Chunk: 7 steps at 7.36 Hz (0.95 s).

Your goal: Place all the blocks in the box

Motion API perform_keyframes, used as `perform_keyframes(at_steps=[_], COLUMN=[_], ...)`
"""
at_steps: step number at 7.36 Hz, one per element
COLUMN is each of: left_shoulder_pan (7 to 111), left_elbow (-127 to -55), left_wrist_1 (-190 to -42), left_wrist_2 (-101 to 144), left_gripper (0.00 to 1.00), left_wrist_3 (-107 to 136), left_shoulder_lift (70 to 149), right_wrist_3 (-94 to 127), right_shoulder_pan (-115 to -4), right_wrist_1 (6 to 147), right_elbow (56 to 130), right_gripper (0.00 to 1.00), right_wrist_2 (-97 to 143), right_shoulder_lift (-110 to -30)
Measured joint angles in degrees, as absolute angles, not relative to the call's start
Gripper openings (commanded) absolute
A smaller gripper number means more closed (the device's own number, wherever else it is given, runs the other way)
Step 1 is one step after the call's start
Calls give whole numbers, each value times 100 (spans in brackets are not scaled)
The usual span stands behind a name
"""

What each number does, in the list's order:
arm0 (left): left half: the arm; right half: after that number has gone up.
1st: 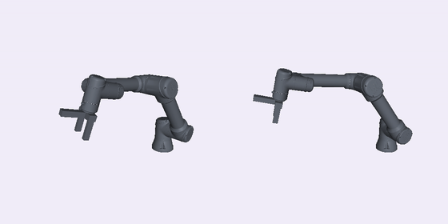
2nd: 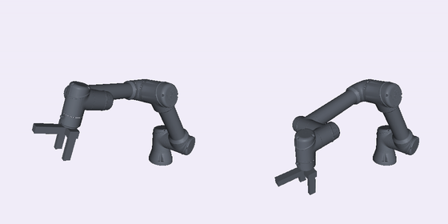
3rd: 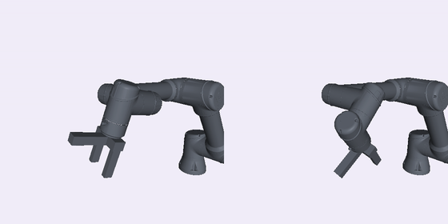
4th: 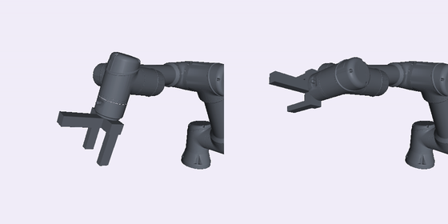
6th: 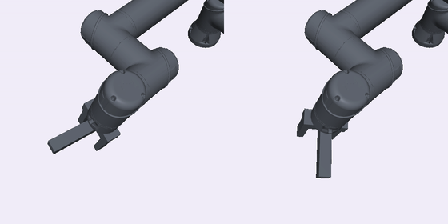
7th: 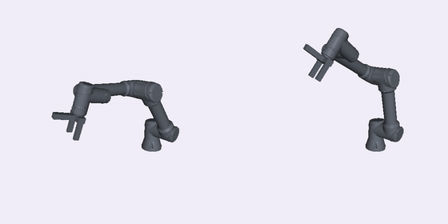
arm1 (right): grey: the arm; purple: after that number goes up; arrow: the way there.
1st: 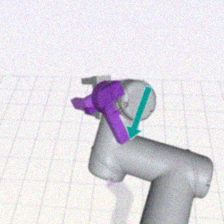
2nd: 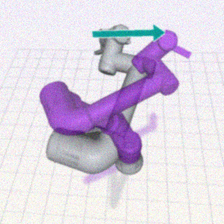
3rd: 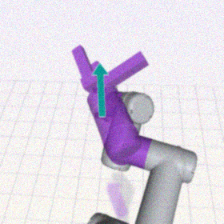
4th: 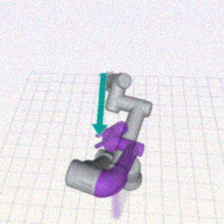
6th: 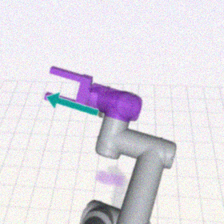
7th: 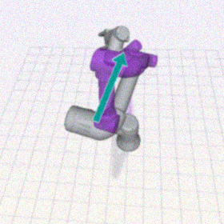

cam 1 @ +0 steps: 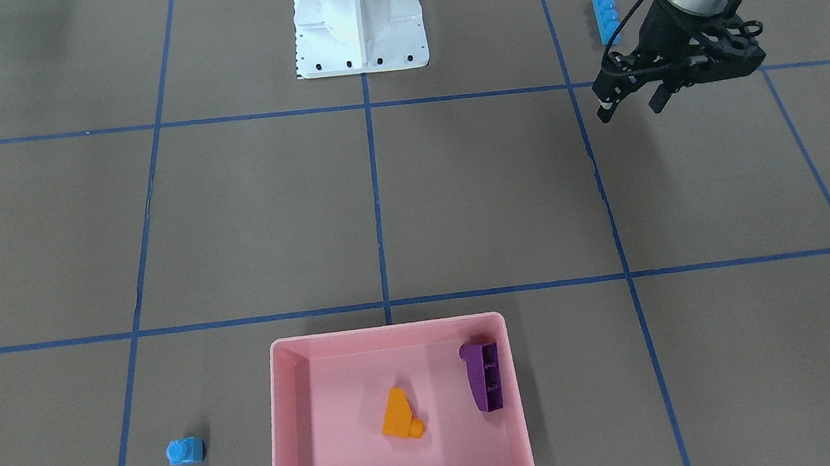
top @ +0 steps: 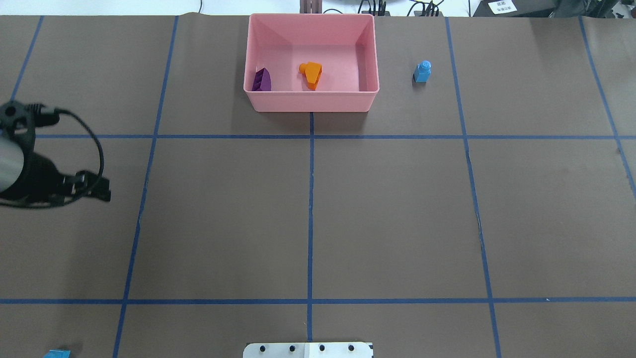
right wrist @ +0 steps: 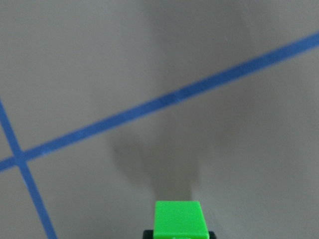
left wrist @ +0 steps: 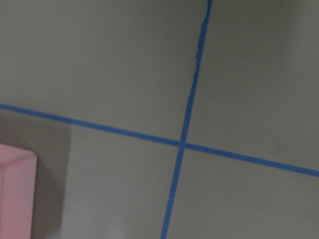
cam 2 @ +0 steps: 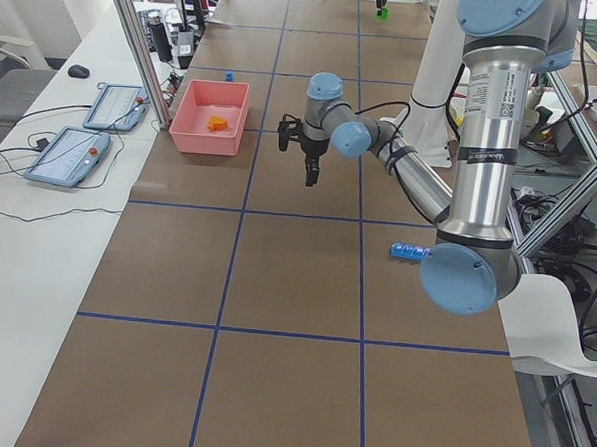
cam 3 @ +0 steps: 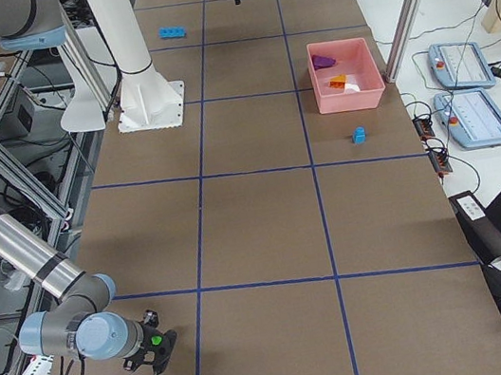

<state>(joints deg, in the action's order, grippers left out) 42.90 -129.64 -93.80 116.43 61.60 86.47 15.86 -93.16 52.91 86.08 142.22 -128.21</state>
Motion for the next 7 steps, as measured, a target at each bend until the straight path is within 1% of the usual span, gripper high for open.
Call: perform_keyframes(at_steps=[1, 2, 3, 4, 5, 6, 7], left_shoulder_pan=[3747, 3257, 2905, 2609, 2316, 1999, 1724], left_elbow=[-13142, -13231, -13244, -13195, -13081, -12854, -12465], left_wrist_1=[-9405, -9533, -9930, -10538, -11004, -11337, -11783], left_wrist_2=[11326, 11027, 10891, 10870, 10936, 11002, 11036], left_gripper=[100, 100, 100, 100, 100, 100, 99], left_wrist_3=[6009, 5946, 5907, 5948, 6157, 6406, 6636], left_shoulder_lift=[8106, 7712, 7273, 6772, 6504, 6435, 6466], right_wrist_3=[1731, 1855, 1969, 2091, 2251, 2522, 2975], right_shoulder_pan=[-9215, -9088, -8946, -8771, -8553, -8286, -7968], right_wrist_1=[5646, 6260, 7066, 7936, 8729, 9302, 9602], right_elbow=[8973, 9400, 9705, 9844, 9875, 9862, 9820], right_gripper=[0, 0, 0, 0, 0, 0, 0], right_wrist_2=[14220, 14213, 14208, 14198, 14184, 14172, 14149], right_shoulder_lift=[-12547, -12089, -11360, -10419, -9453, -8593, -7849])
